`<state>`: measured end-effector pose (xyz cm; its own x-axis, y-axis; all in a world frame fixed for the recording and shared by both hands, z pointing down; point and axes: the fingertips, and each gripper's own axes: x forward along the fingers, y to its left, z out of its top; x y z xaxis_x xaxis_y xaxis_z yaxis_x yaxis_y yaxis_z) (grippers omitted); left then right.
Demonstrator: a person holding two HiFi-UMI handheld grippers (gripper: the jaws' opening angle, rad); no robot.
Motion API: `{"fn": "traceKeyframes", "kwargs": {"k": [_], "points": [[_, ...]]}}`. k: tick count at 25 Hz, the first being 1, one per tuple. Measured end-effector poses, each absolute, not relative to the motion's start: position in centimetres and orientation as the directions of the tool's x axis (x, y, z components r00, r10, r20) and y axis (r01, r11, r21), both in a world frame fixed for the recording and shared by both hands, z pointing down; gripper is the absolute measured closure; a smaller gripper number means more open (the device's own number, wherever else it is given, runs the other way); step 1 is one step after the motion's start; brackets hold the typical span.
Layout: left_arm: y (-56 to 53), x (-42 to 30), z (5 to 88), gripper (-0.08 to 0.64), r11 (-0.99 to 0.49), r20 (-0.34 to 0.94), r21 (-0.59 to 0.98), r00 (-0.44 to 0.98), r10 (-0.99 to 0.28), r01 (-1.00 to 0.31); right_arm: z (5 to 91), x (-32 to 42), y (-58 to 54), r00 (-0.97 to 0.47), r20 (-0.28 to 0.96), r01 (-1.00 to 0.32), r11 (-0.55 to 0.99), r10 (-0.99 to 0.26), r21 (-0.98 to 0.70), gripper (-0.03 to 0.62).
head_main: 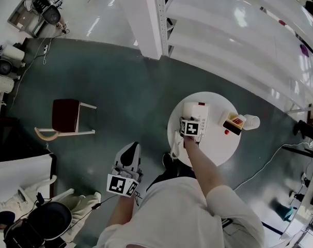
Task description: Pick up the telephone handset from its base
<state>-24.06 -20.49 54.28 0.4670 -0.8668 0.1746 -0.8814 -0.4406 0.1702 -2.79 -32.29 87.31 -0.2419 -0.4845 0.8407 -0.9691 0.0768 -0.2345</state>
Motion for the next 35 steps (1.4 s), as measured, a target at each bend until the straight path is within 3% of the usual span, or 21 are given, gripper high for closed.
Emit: {"fn": "traceKeyframes", "kwargs": {"k": [19,35], "points": [[-19.6,-24.0,54.2,0.538,-0.429,0.172,0.171,0.456,-0.873,-0.887,86.9,-2.7,-31.9,-0.241,0.834,-0.965,0.034,-0.496,-0.258,0.371],[-18.8,-22.2,53.5,0.538,-0.478,0.143,0.168,0.501,-0.853,-0.862,82.3,-2.5,-29.3,-0.333,0.732,-0.932,0.091,-0.594,-0.350,0.373]]}}
